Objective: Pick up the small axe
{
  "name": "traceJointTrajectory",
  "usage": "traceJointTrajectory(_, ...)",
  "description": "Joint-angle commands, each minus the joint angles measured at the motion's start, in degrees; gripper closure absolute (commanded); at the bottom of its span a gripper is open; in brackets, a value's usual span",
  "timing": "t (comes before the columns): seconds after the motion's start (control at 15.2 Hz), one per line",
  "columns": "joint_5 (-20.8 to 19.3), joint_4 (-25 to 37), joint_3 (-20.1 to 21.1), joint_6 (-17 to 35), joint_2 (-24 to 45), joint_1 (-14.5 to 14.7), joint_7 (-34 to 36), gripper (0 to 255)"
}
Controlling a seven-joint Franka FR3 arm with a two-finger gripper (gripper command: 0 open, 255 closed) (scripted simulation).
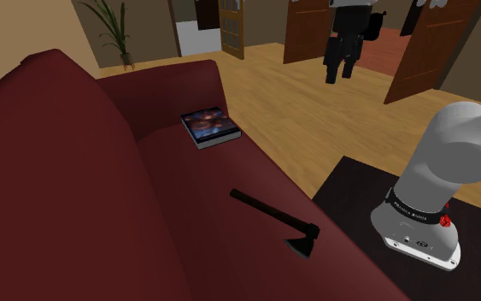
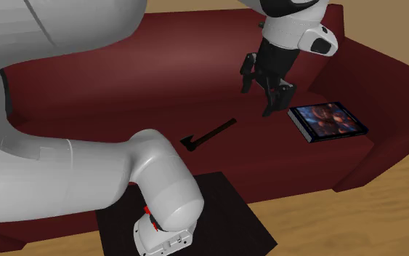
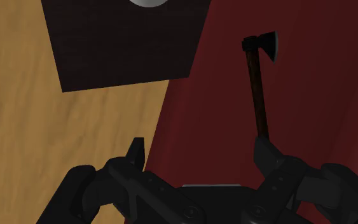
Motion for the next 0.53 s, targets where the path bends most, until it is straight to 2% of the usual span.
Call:
traceJointTrajectory(0.0,0.00,0.00,0.00,0.00,0.00,0.00,0.00,0)
traceJointTrajectory(0.46,3.62,-10.94,6.19,12.76,0.17,3.36,2.79,0)
